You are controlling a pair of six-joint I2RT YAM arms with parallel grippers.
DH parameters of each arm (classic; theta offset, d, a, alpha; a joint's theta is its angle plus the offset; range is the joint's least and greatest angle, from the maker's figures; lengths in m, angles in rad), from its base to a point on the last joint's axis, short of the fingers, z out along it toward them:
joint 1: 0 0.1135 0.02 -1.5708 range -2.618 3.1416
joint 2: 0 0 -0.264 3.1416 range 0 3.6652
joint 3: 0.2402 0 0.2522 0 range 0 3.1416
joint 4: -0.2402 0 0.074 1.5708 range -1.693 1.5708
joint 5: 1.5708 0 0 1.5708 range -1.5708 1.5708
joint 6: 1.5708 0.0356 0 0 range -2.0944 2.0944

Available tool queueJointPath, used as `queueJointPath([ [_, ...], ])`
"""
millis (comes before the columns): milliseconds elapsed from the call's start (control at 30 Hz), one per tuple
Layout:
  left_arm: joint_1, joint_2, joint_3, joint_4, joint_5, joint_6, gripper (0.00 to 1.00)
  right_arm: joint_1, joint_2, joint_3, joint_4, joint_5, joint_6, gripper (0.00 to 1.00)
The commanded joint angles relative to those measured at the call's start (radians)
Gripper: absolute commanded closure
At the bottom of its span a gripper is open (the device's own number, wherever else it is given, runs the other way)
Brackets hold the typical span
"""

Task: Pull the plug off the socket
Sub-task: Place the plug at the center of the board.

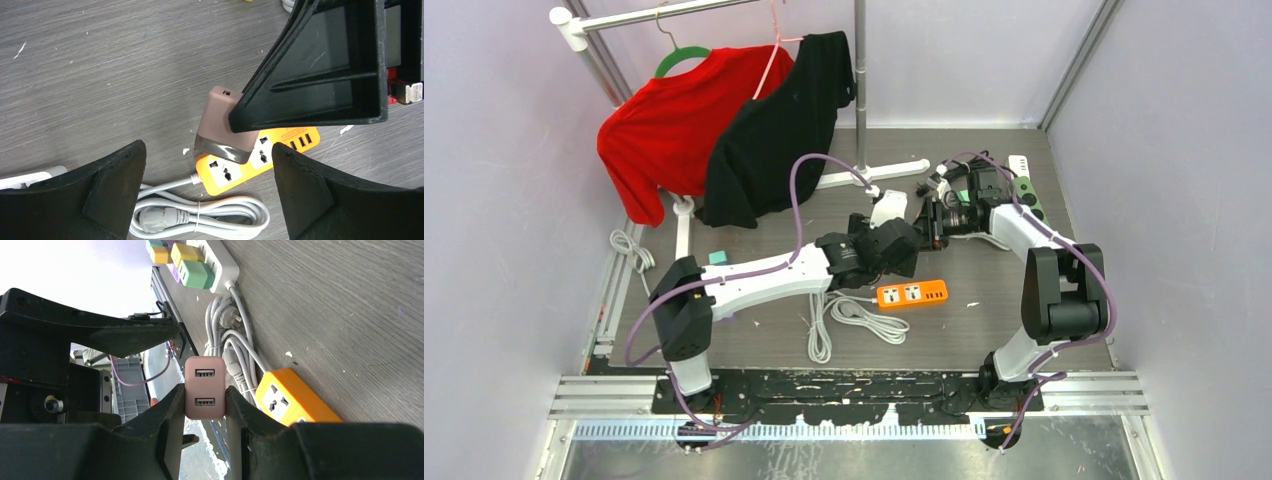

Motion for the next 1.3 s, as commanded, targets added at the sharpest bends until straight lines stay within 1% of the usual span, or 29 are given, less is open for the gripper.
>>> queueJointPath([
  [0, -0.006, 0.020, 0.072, -0.012, -0.049, 0.046, 0.06, 0.008, 0.001, 0.033, -0.017, -0.024, -0.022, 0.99],
  [67, -0.006, 0.034, 0.083, -0.007, -0.051, 0.061, 0.11, 0.010, 0.005, 0.037, -0.028, -0.025, -0.029, 0.99],
  [133, -0.006, 0.050, 0.097, -0.009, -0.055, 0.075, 0.13, 0.010, 0.006, 0.039, -0.033, -0.026, -0.032, 0.99],
  [167, -0.005, 0.061, 0.103, -0.010, -0.055, 0.083, 0.18, 0.010, 0.005, 0.039, -0.034, -0.026, -0.033, 0.99],
  [233, -0.003, 0.077, 0.113, -0.013, -0.050, 0.097, 0.22, 0.011, 0.006, 0.039, -0.034, -0.028, -0.035, 0.99],
  [400, 0.007, 0.103, 0.130, -0.011, -0.008, 0.109, 0.37, 0.013, 0.008, 0.040, -0.039, -0.029, -0.039, 0.99],
  [567, 0.018, 0.116, 0.126, -0.006, 0.021, 0.106, 0.41, 0.013, 0.010, 0.040, -0.044, -0.032, -0.042, 0.99],
  [667, 0.025, 0.116, 0.118, 0.002, 0.058, 0.106, 0.47, 0.015, 0.012, 0.043, -0.048, -0.032, -0.045, 0.99],
  [733, 0.031, 0.112, 0.108, 0.019, 0.084, 0.106, 0.54, 0.015, 0.013, 0.045, -0.051, -0.031, -0.048, 0.99],
  [800, 0.037, 0.104, 0.093, 0.032, 0.108, 0.103, 0.63, 0.015, 0.013, 0.045, -0.052, -0.031, -0.051, 0.99],
  [867, 0.041, 0.093, 0.074, 0.047, 0.125, 0.100, 0.83, 0.015, 0.013, 0.044, -0.054, -0.031, -0.057, 0.98],
  [900, 0.043, 0.087, 0.062, 0.060, 0.131, 0.099, 0.89, 0.016, 0.013, 0.045, -0.058, -0.030, -0.064, 0.95],
  [933, 0.044, 0.077, 0.049, 0.072, 0.135, 0.098, 0.93, 0.015, 0.011, 0.044, -0.062, -0.033, -0.075, 0.89],
  [967, 0.045, 0.068, 0.033, 0.086, 0.137, 0.098, 0.95, 0.015, 0.009, 0.045, -0.070, -0.036, -0.090, 0.81],
  [1067, 0.050, 0.030, -0.012, 0.112, 0.136, 0.098, 0.99, 0.015, -0.001, 0.051, -0.101, -0.044, -0.148, 0.58],
  [1133, 0.053, 0.002, -0.047, 0.124, 0.130, 0.100, 1.00, 0.015, -0.010, 0.055, -0.125, -0.046, -0.190, 0.46],
  [1200, 0.055, -0.030, -0.085, 0.130, 0.113, 0.098, 1.00, 0.015, -0.017, 0.056, -0.132, -0.048, -0.210, 0.38],
  [1267, 0.056, -0.072, -0.134, 0.143, 0.082, 0.090, 1.00, 0.015, -0.021, 0.056, -0.141, -0.057, -0.232, 0.35],
])
